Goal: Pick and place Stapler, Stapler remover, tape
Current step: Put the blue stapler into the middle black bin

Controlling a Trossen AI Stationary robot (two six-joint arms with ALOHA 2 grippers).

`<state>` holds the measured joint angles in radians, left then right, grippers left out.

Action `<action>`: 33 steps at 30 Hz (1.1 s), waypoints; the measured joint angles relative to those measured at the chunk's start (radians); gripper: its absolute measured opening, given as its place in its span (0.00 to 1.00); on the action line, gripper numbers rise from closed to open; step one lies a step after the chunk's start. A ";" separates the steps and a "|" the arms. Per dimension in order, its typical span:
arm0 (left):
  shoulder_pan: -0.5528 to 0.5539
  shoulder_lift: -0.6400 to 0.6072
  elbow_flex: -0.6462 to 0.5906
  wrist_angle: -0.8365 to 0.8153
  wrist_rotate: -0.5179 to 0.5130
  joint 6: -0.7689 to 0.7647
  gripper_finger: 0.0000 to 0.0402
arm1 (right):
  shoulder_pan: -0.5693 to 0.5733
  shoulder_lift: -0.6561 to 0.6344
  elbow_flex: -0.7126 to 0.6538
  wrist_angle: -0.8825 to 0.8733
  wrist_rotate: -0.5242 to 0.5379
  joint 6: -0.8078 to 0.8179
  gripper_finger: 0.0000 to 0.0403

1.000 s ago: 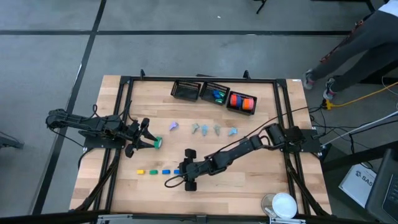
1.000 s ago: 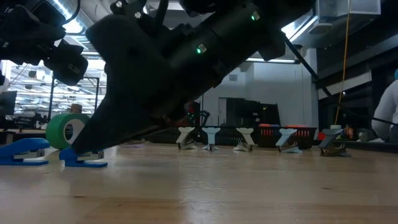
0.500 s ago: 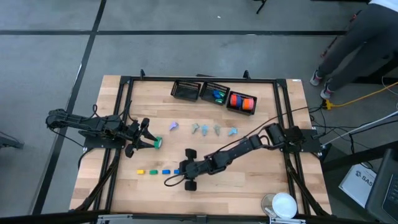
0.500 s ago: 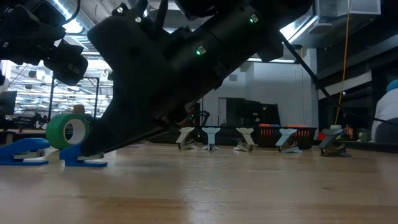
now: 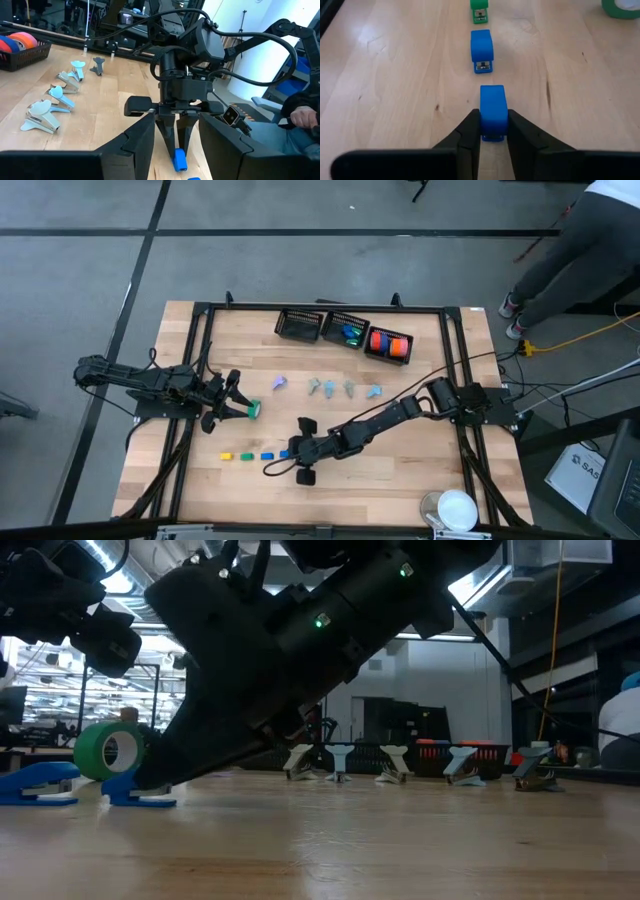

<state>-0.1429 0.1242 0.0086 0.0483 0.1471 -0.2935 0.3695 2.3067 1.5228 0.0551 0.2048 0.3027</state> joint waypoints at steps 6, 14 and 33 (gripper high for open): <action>0.000 0.000 0.000 0.000 0.000 0.000 0.37 | -0.005 -0.060 -0.001 -0.026 -0.017 -0.049 0.18; 0.000 0.000 0.000 0.000 0.000 0.000 0.37 | -0.037 -0.127 -0.005 -0.055 -0.035 -0.130 0.19; 0.000 0.000 0.000 0.000 0.000 0.000 0.37 | -0.193 -0.317 -0.177 -0.079 -0.078 -0.285 0.19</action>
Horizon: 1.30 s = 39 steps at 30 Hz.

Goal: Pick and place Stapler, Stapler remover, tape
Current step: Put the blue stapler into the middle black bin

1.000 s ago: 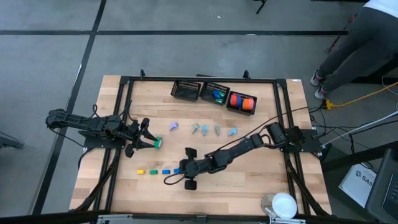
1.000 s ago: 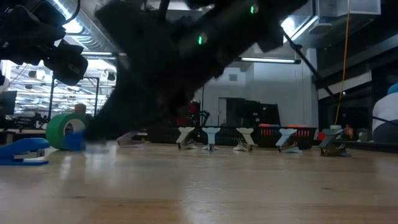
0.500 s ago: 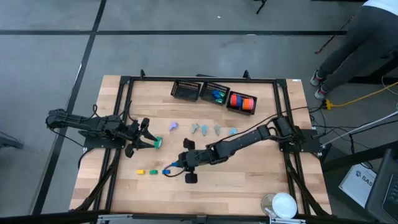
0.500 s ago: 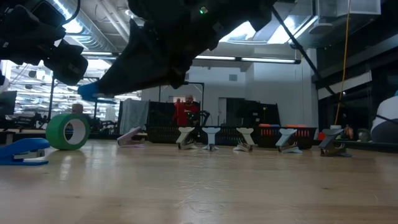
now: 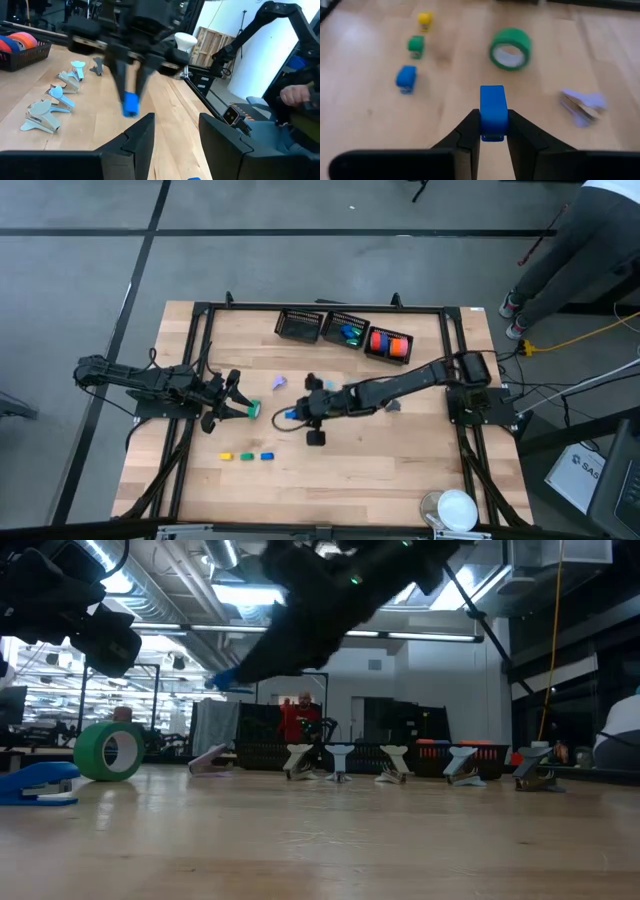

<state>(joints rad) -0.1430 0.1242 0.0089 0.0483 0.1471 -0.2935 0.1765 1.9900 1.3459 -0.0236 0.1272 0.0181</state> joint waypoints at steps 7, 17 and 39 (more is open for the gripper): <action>0.000 0.000 0.000 0.000 0.000 0.000 0.37 | -0.095 -0.133 -0.153 0.040 -0.033 -0.010 0.19; 0.000 0.000 0.000 0.000 0.000 0.000 0.37 | -0.270 -0.302 -0.343 0.052 -0.034 0.013 0.19; 0.000 0.000 0.000 0.000 0.000 0.000 0.37 | -0.655 -0.267 -0.371 -0.016 -0.007 0.080 0.19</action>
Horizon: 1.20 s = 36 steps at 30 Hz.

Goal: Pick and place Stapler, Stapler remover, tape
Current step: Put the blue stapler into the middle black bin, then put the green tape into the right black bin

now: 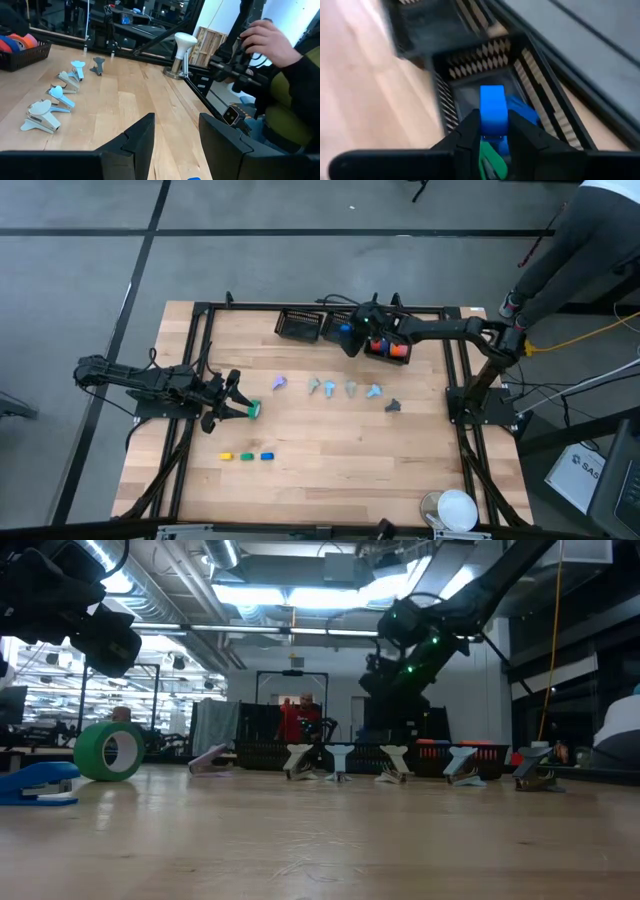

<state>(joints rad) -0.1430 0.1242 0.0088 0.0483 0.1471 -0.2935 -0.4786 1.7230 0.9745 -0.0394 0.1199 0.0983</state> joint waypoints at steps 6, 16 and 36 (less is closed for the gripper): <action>0.000 0.000 0.000 0.000 0.000 0.000 0.37 | -0.028 0.020 0.000 -0.057 0.000 0.030 0.19; 0.000 0.000 0.000 0.000 0.000 0.000 0.37 | -0.028 0.020 0.000 -0.075 -0.013 0.029 0.32; 0.000 0.000 0.000 0.000 0.000 0.000 0.37 | 0.123 -0.144 0.001 -0.153 -0.016 -0.024 0.59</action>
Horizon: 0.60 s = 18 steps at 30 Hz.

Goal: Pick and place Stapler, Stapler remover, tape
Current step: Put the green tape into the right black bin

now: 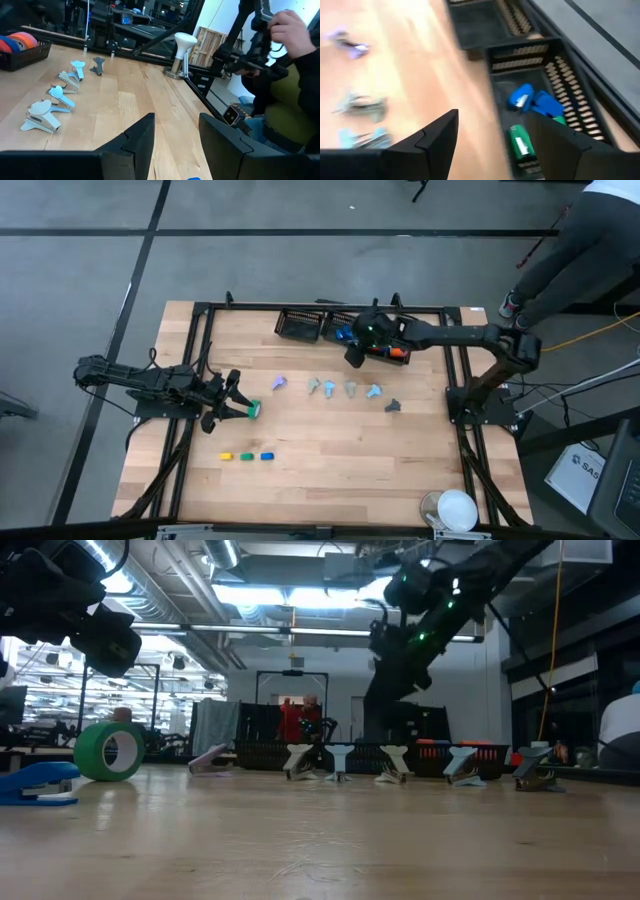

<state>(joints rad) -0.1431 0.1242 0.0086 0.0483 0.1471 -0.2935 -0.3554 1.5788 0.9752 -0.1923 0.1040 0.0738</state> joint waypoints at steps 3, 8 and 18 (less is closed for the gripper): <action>0.000 0.000 0.000 0.000 0.000 0.000 0.37 | 0.049 -0.028 0.000 -0.021 0.000 -0.003 0.58; 0.000 0.000 0.000 0.000 0.000 0.000 0.37 | 0.138 -0.040 0.000 -0.022 0.000 -0.028 0.57; 0.000 0.000 0.000 0.000 0.000 0.000 0.37 | 0.272 -0.040 0.000 -0.010 -0.001 -0.047 0.57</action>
<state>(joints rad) -0.1431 0.1242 0.0086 0.0483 0.1471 -0.2935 -0.0837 1.5387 0.9752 -0.2028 0.1032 0.0268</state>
